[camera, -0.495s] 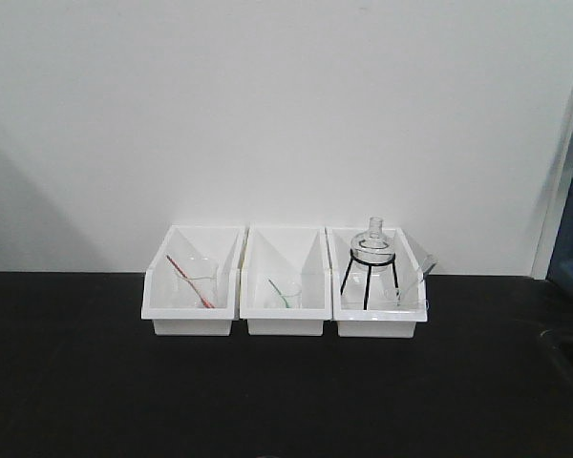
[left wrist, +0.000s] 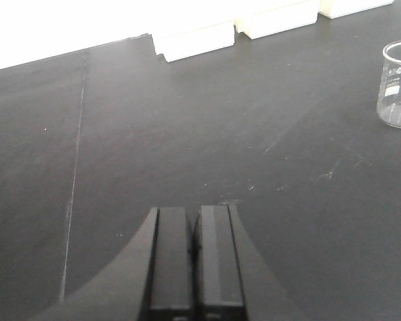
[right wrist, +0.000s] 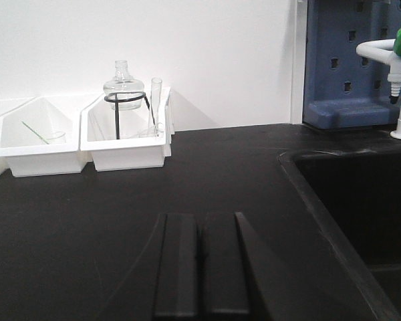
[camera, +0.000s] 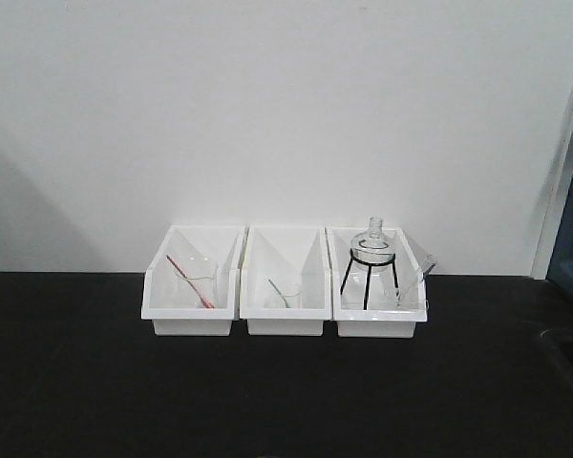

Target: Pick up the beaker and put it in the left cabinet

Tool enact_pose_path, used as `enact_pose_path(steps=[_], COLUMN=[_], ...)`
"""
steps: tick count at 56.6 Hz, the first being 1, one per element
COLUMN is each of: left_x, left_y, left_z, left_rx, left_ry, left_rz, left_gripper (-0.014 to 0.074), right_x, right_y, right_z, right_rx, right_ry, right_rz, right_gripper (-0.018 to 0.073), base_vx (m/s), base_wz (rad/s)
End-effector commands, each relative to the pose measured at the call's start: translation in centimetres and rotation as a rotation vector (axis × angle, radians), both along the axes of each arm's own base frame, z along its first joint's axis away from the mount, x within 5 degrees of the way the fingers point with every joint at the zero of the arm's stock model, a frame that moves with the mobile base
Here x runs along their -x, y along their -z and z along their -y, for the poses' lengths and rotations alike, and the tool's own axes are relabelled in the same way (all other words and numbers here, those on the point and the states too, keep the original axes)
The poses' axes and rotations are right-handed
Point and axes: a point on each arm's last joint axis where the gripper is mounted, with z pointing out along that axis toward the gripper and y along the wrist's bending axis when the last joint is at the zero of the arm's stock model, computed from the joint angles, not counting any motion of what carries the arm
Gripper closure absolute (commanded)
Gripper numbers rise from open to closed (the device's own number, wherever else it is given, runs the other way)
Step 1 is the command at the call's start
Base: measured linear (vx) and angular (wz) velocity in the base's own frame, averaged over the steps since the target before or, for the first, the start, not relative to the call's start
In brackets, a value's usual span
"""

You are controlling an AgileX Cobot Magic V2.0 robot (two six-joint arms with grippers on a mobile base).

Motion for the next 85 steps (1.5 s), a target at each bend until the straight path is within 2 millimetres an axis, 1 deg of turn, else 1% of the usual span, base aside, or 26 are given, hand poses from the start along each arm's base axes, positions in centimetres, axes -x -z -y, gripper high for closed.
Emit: enact_pose_path(steps=[1, 22, 29, 41, 48, 54, 56, 58, 60, 61, 67, 68, 71, 78, 85], left_x=[-0.1, -0.1, -0.1, -0.1, -0.1, -0.1, -0.1, -0.1, -0.1, -0.1, -0.1, -0.1, -0.1, -0.1, -0.1], left_y=[-1.4, -1.4, -1.4, -1.4, -1.4, -1.4, -1.4, -1.4, -1.4, -1.4, -1.4, -1.4, -1.4, -1.4, -1.4], left_z=[0.0, 0.0, 0.0, 0.0, 0.0, 0.0, 0.0, 0.0, 0.0, 0.0, 0.0, 0.0, 0.0, 0.0, 0.0], left_rx=[0.028, 0.028, 0.028, 0.028, 0.028, 0.028, 0.028, 0.028, 0.028, 0.028, 0.028, 0.028, 0.028, 0.028, 0.028], left_ry=[0.001, 0.001, 0.001, 0.001, 0.001, 0.001, 0.001, 0.001, 0.001, 0.001, 0.001, 0.001, 0.001, 0.001, 0.001], left_rz=[0.107, 0.107, 0.107, 0.107, 0.107, 0.107, 0.107, 0.107, 0.107, 0.107, 0.107, 0.107, 0.107, 0.107, 0.107], left_gripper=[0.0603, 0.0603, 0.0603, 0.0603, 0.0603, 0.0603, 0.0603, 0.0603, 0.0603, 0.0603, 0.0603, 0.0603, 0.0603, 0.0603, 0.0603], right_x=[0.1, 0.1, 0.1, 0.3, 0.0, -0.5, -0.9, -1.2, -1.8, -2.1, -3.6, -4.2, -5.0, -6.9, -8.4], right_y=[-0.6, -0.6, -0.9, -2.5, -3.4, -5.1, -5.7, -6.7, -7.0, -7.6, -8.8, -8.7, -8.7, -7.3, -6.1], right_z=[-0.1, -0.1, -0.1, -0.3, -0.4, -0.5, -0.6, -0.7, -0.8, -0.9, -0.9, -0.9, -0.9, -0.8, -0.8], right_rx=[0.013, 0.013, 0.014, 0.012, 0.014, 0.051, 0.062, 0.087, 0.099, 0.117, 0.134, 0.131, 0.124, 0.113, 0.104], right_ry=[-0.008, -0.008, -0.012, -0.036, -0.045, -0.056, -0.062, -0.073, -0.081, -0.088, -0.1, -0.101, -0.103, -0.108, -0.118], right_rz=[0.089, 0.089, 0.118, 0.277, 0.299, 0.308, 0.301, 0.312, 0.298, 0.301, 0.267, 0.24, 0.204, 0.081, -0.004], right_gripper=[0.0568, 0.0568, 0.0568, 0.0568, 0.0568, 0.0568, 0.0568, 0.0568, 0.0568, 0.0568, 0.0566, 0.0566, 0.0564, 0.0559, 0.0543], base_vx=[0.0, 0.0, 0.0, 0.0, 0.0, 0.0, 0.0, 0.0, 0.0, 0.0, 0.0, 0.0, 0.0, 0.0, 0.0], base_wz=[0.0, 0.0, 0.0, 0.0, 0.0, 0.0, 0.0, 0.0, 0.0, 0.0, 0.0, 0.0, 0.0, 0.0, 0.0])
